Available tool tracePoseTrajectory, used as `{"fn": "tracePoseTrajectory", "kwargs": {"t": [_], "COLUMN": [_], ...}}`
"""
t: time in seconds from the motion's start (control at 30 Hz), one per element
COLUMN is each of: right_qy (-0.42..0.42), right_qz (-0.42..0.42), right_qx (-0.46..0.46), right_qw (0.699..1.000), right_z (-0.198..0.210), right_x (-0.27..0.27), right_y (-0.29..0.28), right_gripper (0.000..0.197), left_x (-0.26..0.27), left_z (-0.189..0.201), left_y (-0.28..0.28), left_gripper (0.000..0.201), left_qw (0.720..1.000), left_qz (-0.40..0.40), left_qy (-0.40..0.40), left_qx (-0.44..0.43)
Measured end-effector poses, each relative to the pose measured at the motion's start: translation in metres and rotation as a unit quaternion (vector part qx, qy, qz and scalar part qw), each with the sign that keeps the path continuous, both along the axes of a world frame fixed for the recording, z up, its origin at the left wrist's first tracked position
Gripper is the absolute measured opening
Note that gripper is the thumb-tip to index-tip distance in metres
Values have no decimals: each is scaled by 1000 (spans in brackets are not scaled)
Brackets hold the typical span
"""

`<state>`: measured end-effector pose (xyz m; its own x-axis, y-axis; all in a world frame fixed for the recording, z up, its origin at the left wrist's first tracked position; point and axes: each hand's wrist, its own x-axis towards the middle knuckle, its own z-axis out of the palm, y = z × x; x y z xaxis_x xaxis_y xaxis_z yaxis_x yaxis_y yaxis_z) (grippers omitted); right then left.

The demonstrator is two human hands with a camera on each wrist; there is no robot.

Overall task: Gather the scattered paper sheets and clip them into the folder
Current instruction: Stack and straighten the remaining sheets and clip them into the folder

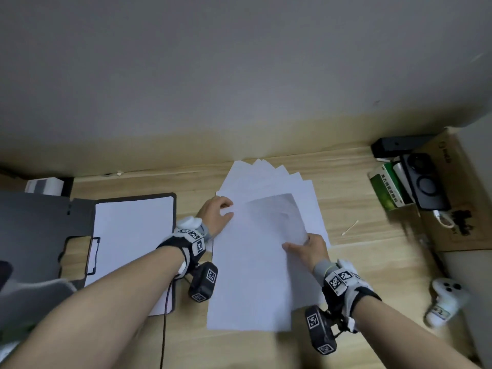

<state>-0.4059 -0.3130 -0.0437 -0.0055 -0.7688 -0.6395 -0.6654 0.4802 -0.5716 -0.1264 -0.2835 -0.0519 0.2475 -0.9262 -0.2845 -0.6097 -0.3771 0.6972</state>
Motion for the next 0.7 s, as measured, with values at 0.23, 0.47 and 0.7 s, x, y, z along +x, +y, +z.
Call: {"fn": "tracePoseTrajectory", "kwargs": {"t": [0.23,0.47,0.7], "right_qy": [-24,-29,-26], "right_qz": [-262,-274,-176], "right_qx": [35,20,37], "right_qw": [964,961,983], "right_z": [-20,-17,-19], "right_x": [-58,-31,-4], "right_y": [30,32,24], "right_gripper": [31,45,39], "left_x": [-39,-46,-38], "left_z": [-10,0,5], "left_y": [-63,-65,4], "left_gripper": [74,62,24], "left_qw": [974,949,969], "left_qz": [-152,-129,-51], "left_qy": [-154,-185,22], "left_qx": [73,220,240]}}
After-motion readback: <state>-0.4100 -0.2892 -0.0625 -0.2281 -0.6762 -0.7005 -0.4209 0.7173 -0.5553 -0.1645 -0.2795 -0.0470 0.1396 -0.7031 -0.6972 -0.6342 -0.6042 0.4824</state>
